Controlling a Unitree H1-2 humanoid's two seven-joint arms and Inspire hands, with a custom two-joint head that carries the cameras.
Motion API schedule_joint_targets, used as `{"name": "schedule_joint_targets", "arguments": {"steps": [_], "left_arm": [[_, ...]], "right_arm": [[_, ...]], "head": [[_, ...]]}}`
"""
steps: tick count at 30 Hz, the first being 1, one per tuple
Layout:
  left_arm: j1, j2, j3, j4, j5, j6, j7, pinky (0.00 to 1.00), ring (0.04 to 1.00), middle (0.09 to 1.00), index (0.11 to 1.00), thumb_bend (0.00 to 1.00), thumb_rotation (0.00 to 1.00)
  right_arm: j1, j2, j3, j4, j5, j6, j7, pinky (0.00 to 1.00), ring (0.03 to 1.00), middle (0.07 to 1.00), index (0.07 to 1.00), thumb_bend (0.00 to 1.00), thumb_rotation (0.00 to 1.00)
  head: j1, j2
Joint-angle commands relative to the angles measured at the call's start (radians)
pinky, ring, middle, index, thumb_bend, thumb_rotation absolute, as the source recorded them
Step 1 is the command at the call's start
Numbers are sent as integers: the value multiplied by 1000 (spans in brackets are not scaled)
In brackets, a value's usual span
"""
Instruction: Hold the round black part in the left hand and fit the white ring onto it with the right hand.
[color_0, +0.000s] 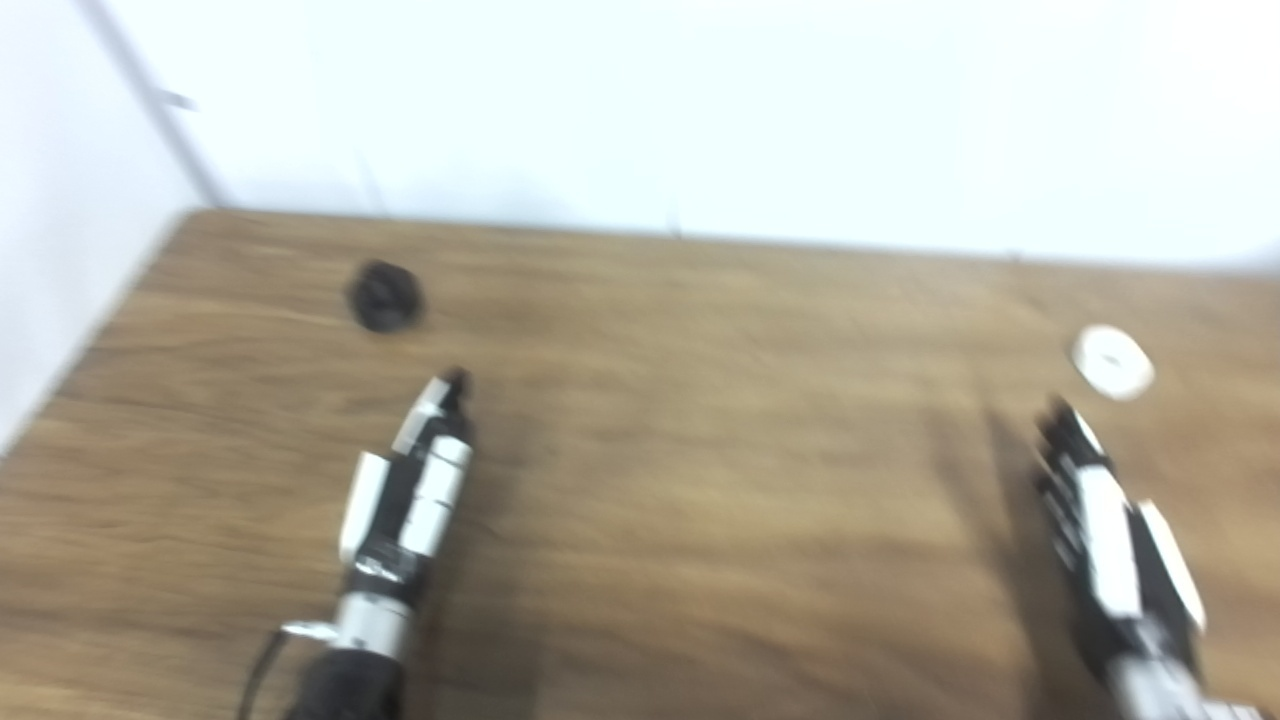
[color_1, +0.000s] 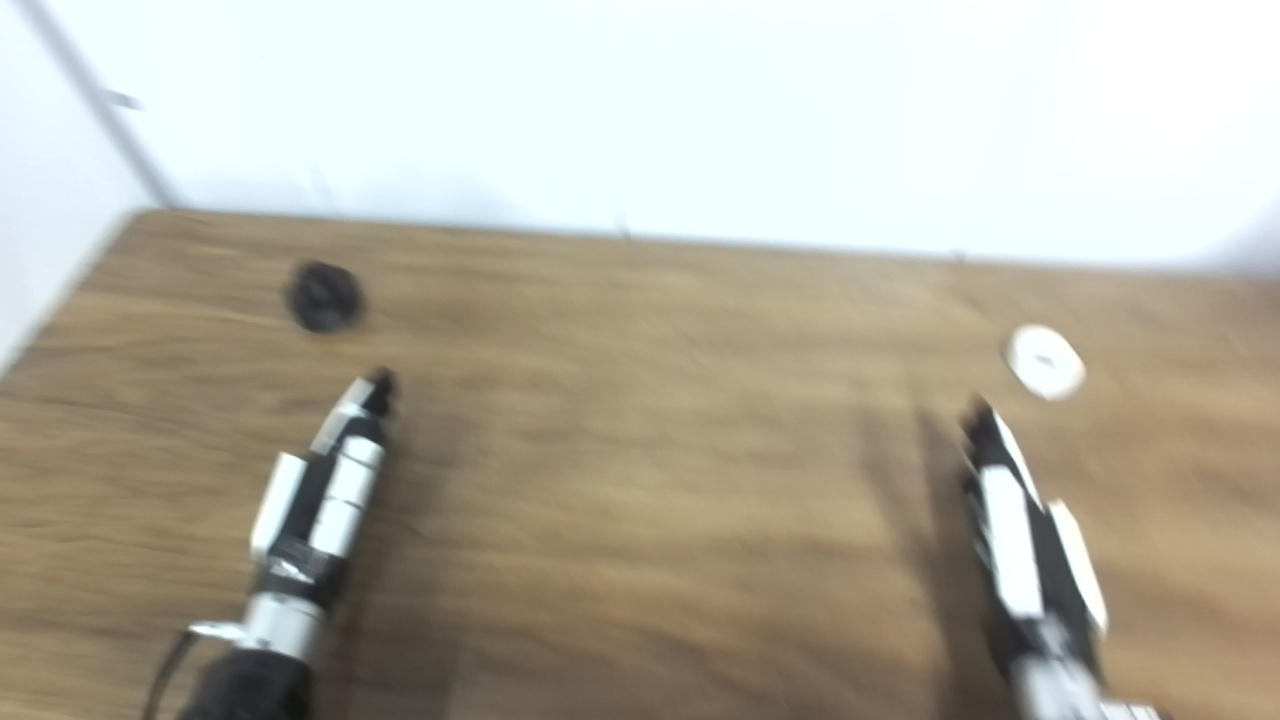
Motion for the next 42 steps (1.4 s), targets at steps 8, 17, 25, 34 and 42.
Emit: {"name": "schedule_joint_targets", "arguments": {"steps": [8,17,25,34,42], "left_arm": [[8,-25,-35,68,7,-108,23,1000,1000,986,967,549,860],[0,-30,-36,123,-9,-163,31,1000,1000,986,970,540,814],[9,-29,-41,81,59,-136,56,995,991,983,967,547,719],[-39,0,2,-78,148,16,93,979,969,941,919,804,353],[-134,69,77,-72,245,83,116,962,936,908,889,913,285]], "right_arm": [[0,-18,-2,13,39,-29,18,1000,1000,1000,1000,440,1000],[-10,-25,3,56,41,-78,24,1000,1000,1000,1000,522,1000],[-5,-22,7,67,38,-78,13,1000,1000,995,1000,496,1000],[-6,-15,7,82,30,-79,1,1000,1000,990,993,468,1000],[-18,-10,14,96,18,-76,-5,1000,1000,986,994,416,1000]], "head": [[50,-66],[33,-102],[7,-100],[-15,-98],[-25,-100]]}}
